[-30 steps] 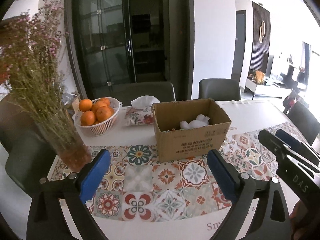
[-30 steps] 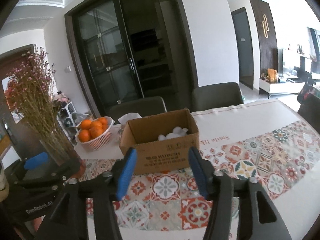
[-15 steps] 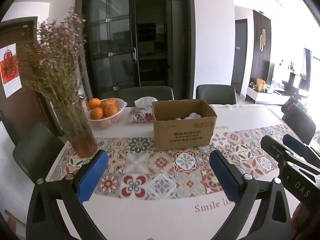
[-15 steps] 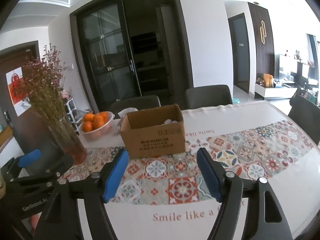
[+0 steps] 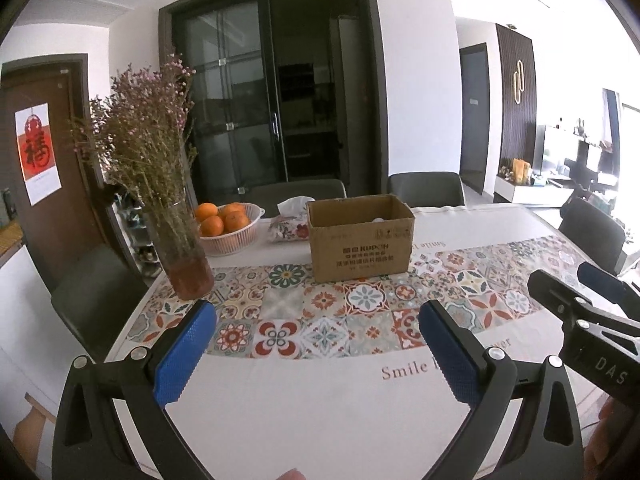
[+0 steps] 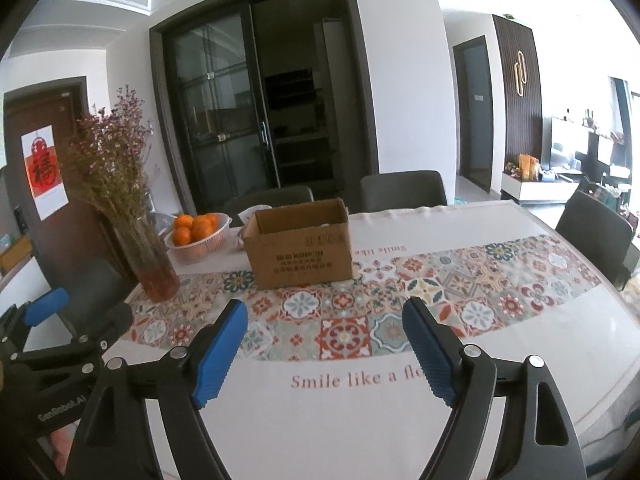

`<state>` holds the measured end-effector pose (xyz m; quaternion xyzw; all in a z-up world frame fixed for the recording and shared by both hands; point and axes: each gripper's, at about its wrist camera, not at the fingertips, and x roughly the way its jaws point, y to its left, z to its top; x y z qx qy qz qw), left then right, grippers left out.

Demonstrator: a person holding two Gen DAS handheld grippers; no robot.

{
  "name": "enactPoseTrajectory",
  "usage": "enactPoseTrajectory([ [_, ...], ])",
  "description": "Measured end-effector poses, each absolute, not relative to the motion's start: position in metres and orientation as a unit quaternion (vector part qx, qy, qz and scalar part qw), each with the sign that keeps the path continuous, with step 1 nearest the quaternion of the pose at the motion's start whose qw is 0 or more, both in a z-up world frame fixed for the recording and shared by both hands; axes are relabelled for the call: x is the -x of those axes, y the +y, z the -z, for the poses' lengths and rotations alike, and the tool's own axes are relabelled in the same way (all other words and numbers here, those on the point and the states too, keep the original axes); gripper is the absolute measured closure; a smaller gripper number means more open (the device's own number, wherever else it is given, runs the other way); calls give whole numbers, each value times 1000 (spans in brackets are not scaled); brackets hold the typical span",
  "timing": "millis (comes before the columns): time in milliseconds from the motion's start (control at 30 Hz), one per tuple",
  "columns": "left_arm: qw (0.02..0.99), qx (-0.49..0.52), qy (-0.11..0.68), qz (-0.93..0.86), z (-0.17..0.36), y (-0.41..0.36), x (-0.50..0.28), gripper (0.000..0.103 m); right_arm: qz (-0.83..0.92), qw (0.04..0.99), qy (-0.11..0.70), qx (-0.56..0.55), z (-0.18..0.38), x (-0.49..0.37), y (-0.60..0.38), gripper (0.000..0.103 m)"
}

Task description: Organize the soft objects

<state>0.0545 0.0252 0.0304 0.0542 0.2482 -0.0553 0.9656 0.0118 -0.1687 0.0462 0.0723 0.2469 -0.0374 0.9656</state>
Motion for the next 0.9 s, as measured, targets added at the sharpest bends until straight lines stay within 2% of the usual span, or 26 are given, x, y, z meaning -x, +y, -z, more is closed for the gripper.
enactPoseTrajectory([
  [433,966,-60,246,52,-27,27,0,0,37,964,255,-62,-38,32,-166,22],
  [900,963,-50,256,64,-23,25,20,0,37,965,253,-62,-38,52,-167,22],
])
